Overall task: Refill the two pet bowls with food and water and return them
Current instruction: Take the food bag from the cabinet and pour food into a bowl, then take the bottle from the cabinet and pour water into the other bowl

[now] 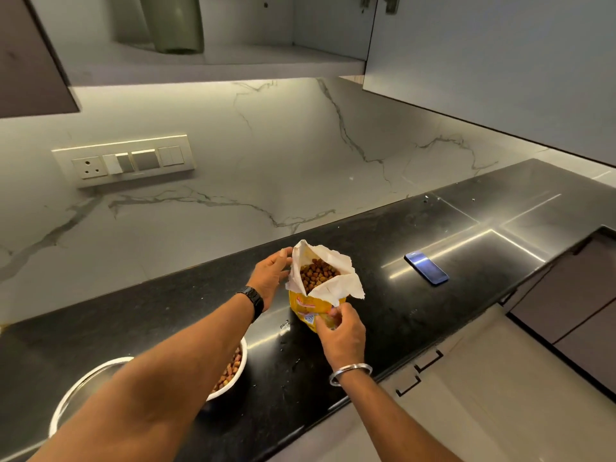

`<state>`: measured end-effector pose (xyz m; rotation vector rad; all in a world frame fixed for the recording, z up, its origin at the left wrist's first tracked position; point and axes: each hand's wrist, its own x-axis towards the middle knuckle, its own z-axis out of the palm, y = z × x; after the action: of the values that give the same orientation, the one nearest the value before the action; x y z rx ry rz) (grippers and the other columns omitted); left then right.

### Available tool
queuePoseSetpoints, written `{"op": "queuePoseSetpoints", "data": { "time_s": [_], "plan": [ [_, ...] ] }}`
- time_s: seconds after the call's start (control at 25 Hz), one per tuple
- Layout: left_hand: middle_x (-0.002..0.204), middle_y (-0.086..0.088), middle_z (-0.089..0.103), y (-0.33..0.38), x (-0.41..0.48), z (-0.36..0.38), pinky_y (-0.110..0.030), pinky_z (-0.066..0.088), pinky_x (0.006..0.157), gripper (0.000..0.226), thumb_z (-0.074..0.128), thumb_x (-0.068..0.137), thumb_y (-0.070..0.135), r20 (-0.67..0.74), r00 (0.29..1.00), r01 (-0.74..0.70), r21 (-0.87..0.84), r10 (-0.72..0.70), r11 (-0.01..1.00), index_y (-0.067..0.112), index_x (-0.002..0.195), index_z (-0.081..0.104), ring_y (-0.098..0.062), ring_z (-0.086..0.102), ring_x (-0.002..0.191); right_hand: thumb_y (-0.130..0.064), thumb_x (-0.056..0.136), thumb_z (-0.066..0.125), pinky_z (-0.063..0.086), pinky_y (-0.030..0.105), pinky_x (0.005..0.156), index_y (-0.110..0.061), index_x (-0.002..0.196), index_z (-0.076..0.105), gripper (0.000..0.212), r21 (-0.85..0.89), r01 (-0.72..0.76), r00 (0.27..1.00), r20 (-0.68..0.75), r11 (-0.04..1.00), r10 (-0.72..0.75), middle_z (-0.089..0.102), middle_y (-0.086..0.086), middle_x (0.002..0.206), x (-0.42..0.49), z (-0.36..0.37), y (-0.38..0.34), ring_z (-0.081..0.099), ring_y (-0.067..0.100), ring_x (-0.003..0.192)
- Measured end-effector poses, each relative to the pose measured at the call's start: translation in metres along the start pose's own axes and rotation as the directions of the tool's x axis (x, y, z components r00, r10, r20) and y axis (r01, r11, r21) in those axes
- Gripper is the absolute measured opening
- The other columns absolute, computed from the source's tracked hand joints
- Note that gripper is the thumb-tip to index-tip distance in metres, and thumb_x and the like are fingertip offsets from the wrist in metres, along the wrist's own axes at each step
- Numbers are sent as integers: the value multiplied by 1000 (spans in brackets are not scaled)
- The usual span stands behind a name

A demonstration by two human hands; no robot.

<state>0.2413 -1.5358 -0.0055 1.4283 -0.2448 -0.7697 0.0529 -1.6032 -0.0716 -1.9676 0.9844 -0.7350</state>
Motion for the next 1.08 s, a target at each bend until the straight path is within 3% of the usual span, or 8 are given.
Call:
{"op": "queuePoseSetpoints", "data": {
  "time_s": [0.16, 0.36, 0.48, 0.6, 0.72, 0.84, 0.92, 1.08],
  "plan": [
    [148, -10, 63, 21, -41, -7, -37, 40, 102, 40, 52, 112, 30, -7, 996, -90, 110, 91, 990, 15, 148, 63, -31, 55, 139, -31, 86, 88, 66, 39, 76, -24, 89, 64, 25, 25, 119, 993, -27, 993, -119, 68, -4, 89, -14, -20, -52, 69, 17, 83],
    [132, -8, 74, 46, -85, -6, -38, 53, 106, 35, 58, 111, 24, 23, 941, -326, 341, 338, 882, 13, 142, 68, -29, 67, 128, -30, 90, 84, 62, 39, 78, -19, 93, 71, 17, 84, 319, 945, -107, 944, -310, 71, -4, 86, -17, -42, -108, 69, 14, 80],
    [122, -5, 78, 91, -115, -1, -43, 57, 106, 27, 64, 107, 22, -20, 828, -507, 399, 560, 764, 17, 131, 75, -21, 73, 115, -30, 91, 83, 60, 34, 78, -20, 98, 72, 16, 119, 459, 883, -169, 880, -438, 73, -5, 92, -11, -64, -162, 69, 13, 85],
    [119, 10, 79, 149, -148, 3, -26, 59, 95, 22, 65, 106, 25, -45, 688, -642, 427, 724, 637, 30, 124, 76, -7, 74, 108, -35, 91, 80, 58, 29, 75, -21, 107, 72, 24, 125, 612, 779, -266, 781, -568, 70, -8, 100, 2, -91, -233, 66, 10, 89],
    [116, 17, 76, 208, -179, 6, -7, 52, 85, 22, 64, 105, 25, -56, 522, -731, 484, 851, 481, 30, 123, 76, 4, 72, 103, -44, 91, 75, 56, 24, 71, -20, 115, 70, 35, 147, 715, 689, -309, 683, -656, 68, -8, 103, 14, -117, -305, 64, 11, 89],
    [115, 12, 76, 265, -201, 6, -2, 49, 80, 23, 67, 103, 22, -127, 393, -746, 535, 911, 397, 21, 125, 76, 1, 71, 98, -35, 89, 81, 56, 21, 69, -21, 120, 69, 36, 270, 714, 701, -284, 647, -655, 70, -7, 102, 33, -133, -365, 67, 11, 93],
    [123, 7, 75, 297, -206, 3, -8, 52, 84, 30, 68, 102, 22, -168, 383, -736, 540, 909, 410, 18, 131, 72, -5, 71, 100, -33, 89, 83, 59, 23, 81, -22, 128, 68, 43, 349, 668, 737, -190, 657, -648, 71, -7, 107, 50, -137, -398, 68, 10, 100],
    [146, -2, 63, 345, -190, -9, -39, 55, 107, 49, 70, 101, 28, -255, 488, -646, 538, 835, 542, 18, 148, 58, -20, 62, 125, -28, 93, 83, 62, 45, 103, -19, 147, 60, 59, 506, 509, 791, 44, 696, -611, 68, 3, 127, 97, -130, -440, 69, 21, 116]
  ]
}}
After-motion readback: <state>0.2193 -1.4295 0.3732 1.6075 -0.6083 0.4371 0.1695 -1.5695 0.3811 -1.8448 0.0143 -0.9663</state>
